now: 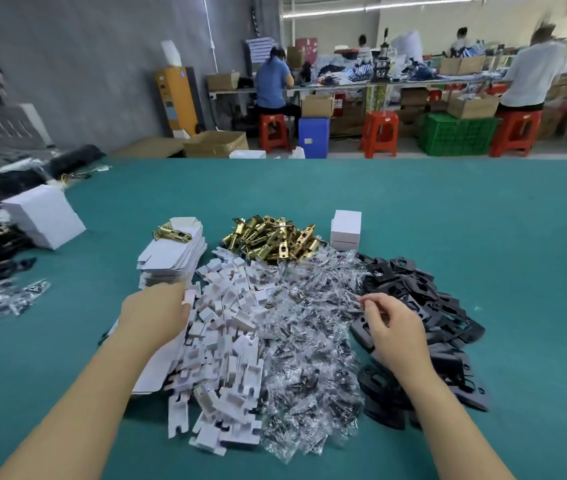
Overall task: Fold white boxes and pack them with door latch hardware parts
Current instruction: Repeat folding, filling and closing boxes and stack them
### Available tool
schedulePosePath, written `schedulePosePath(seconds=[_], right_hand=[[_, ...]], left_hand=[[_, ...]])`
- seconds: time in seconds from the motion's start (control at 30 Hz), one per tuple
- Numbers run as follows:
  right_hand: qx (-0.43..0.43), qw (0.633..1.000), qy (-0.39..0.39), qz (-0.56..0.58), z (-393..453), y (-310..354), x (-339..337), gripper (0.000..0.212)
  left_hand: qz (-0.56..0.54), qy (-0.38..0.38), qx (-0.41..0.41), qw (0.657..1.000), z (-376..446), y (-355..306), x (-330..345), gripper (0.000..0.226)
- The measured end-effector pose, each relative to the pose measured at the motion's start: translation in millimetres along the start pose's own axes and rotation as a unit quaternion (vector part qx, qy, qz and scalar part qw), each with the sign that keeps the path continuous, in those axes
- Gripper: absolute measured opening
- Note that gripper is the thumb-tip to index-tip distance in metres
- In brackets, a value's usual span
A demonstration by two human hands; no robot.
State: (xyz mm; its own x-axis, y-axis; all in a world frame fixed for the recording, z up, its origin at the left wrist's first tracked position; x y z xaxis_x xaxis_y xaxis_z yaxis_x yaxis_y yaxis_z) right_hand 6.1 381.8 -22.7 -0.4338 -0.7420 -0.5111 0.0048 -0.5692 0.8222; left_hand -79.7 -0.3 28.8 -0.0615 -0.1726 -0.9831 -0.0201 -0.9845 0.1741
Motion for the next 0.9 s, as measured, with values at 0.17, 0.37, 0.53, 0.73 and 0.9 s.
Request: schedulePosePath(seconds=[0.17,0.37,0.53,0.73,0.9], right_hand=[[0.024,0.999,0.017,-0.016,-6.6,-4.6,-8.6,0.017],[0.041,0.999,0.025,-0.013,-10.5,-11.9,-17.3,0.018],[0.043,0.999,0.024,-0.001,-12.6,-10.3,-21.7,0.02],[0.046,0.998,0.03,-0.009,-13.7,-12.1,-23.9,0.019],[0.059,0.998,0.035,-0.005,-13.7,-19.5,-23.9,0.022]], left_hand=[[-0.006,0.07,-0.021,0.997,-2.0,9.8,22.8,0.049],[-0.01,0.066,-0.017,0.998,-3.3,8.0,33.1,0.039],[-0.005,0.067,-0.016,0.998,-2.2,-1.1,32.3,0.029],[0.007,0.045,-0.007,0.999,-2.6,-15.4,32.6,0.015],[-0.014,0.056,-0.004,0.998,-0.1,-13.8,32.0,0.008]])
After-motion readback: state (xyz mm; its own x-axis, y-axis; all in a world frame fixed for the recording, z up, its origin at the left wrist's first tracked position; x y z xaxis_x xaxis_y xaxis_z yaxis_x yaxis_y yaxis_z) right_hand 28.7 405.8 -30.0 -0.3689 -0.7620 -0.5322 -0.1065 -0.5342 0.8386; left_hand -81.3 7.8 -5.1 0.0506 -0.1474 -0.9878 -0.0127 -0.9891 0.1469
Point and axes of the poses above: each hand's wrist, its own z-axis towards the middle knuckle, its own x-axis out of the palm, y = z × x, the point moved 5 cm from there along z, towards the middle knuckle, and after that the axes turned 2 degrees about x, right-handed, at the moved point
